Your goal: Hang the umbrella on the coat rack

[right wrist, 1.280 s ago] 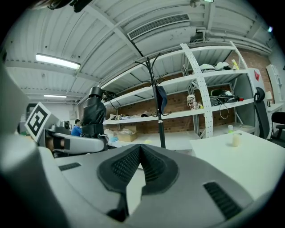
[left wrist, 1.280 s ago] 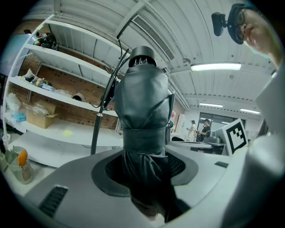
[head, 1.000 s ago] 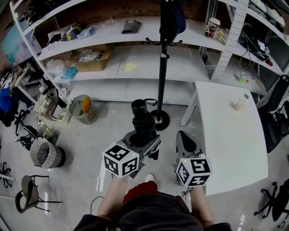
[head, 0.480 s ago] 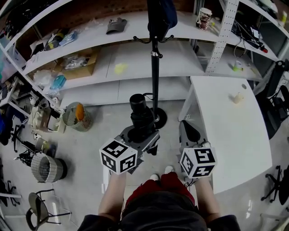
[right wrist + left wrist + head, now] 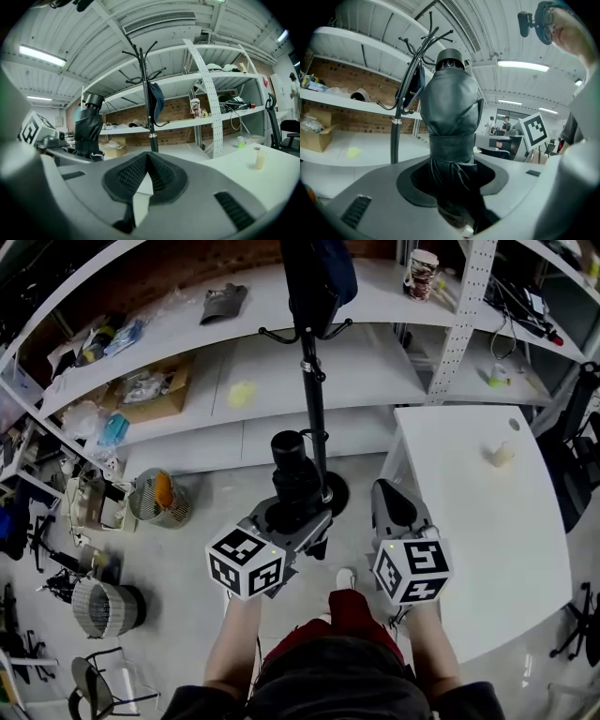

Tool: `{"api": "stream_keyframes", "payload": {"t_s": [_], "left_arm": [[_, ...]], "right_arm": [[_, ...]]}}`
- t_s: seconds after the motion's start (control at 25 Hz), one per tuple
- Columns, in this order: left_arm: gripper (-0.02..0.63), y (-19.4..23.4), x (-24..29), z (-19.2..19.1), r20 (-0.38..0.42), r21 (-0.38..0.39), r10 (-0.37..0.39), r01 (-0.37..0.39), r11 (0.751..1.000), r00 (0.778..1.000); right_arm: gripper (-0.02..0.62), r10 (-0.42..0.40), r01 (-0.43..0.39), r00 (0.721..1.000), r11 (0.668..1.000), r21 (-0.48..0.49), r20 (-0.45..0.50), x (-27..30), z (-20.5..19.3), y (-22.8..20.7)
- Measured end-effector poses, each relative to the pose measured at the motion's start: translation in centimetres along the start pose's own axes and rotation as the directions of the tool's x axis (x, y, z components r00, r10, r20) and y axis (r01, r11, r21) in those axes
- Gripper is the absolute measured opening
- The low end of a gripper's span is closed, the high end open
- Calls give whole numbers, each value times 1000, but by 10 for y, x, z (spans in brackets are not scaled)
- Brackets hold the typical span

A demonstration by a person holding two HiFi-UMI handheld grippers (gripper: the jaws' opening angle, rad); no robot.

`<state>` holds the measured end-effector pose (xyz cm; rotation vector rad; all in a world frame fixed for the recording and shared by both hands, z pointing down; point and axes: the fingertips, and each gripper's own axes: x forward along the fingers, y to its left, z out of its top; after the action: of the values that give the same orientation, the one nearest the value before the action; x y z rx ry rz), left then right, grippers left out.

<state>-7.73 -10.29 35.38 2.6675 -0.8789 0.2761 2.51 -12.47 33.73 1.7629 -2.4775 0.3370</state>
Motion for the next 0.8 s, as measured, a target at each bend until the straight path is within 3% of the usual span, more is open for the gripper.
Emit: {"api": "stream_keyframes", "payload": {"t_s": [0.8], "left_arm": [[201,82,97,19,-82,-23,15,-17,1000,997]], "right_arm": [[18,25,-22,997,999,39,-68,112,3,-60]]}}
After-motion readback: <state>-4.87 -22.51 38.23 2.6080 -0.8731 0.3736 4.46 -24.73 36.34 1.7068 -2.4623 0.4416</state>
